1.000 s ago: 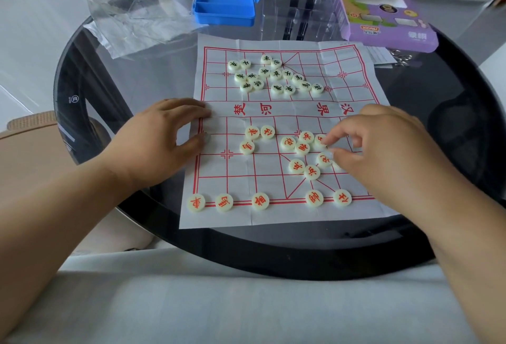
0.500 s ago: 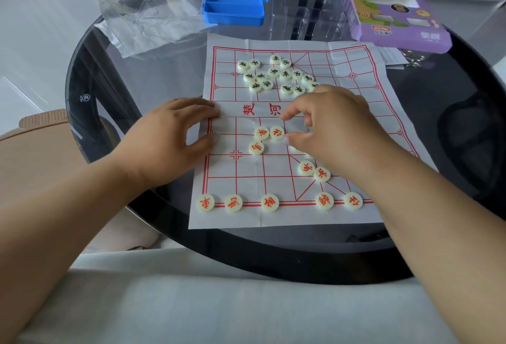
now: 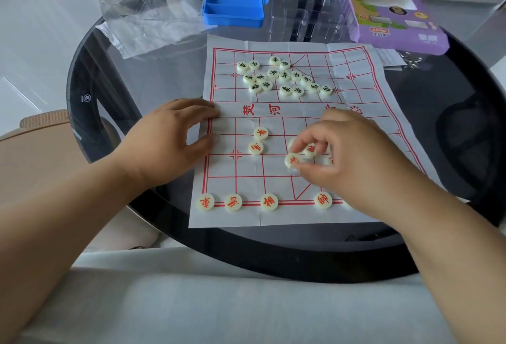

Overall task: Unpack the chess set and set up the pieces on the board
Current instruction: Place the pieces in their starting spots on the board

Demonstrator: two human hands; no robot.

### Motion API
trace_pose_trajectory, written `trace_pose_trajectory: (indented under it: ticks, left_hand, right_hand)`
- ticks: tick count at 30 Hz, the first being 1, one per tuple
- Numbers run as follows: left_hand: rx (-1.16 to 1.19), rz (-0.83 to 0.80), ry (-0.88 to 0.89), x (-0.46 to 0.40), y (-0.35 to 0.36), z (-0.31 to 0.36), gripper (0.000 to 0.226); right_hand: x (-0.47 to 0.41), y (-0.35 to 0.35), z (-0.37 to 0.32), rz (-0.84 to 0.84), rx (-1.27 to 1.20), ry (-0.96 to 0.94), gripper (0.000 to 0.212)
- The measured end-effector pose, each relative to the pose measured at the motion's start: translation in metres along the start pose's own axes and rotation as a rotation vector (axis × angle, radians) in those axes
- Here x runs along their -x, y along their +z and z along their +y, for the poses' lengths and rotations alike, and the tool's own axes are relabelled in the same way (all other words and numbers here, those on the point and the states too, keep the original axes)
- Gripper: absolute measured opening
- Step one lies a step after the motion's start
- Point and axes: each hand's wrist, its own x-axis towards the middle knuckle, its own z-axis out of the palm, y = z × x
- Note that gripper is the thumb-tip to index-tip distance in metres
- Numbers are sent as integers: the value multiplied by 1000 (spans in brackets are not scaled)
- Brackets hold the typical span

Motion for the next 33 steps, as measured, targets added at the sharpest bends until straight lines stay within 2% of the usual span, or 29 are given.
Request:
trace_pose_trajectory:
  ticks: [5, 18, 24, 26, 28, 30, 33]
  left_hand:
    - [-9, -1, 6, -1, 0, -1, 45]
    - [4, -6, -6, 0, -1, 1, 53]
    - [-5, 6, 1, -1, 0, 0, 48]
    - [-6, 13, 6, -1, 1, -1, 44]
    - [-10, 16, 9, -1, 2, -2, 43]
    - [-6, 7, 5, -1, 1, -2, 53]
    - [-1, 1, 14, -1, 0, -2, 64]
  right_hand:
    - [29, 9, -2, -124, 12, -1, 15]
    - [32, 15, -1, -101, 74, 19, 22]
    - [34, 11, 0, -85, 56, 2, 27]
    - [33, 2, 6, -30, 25, 15, 27]
    - [31, -11, 19, 96, -11, 39, 22]
    - [29, -25, 36, 222, -29, 79, 16]
    - [29, -36, 59, 308, -32, 154, 16]
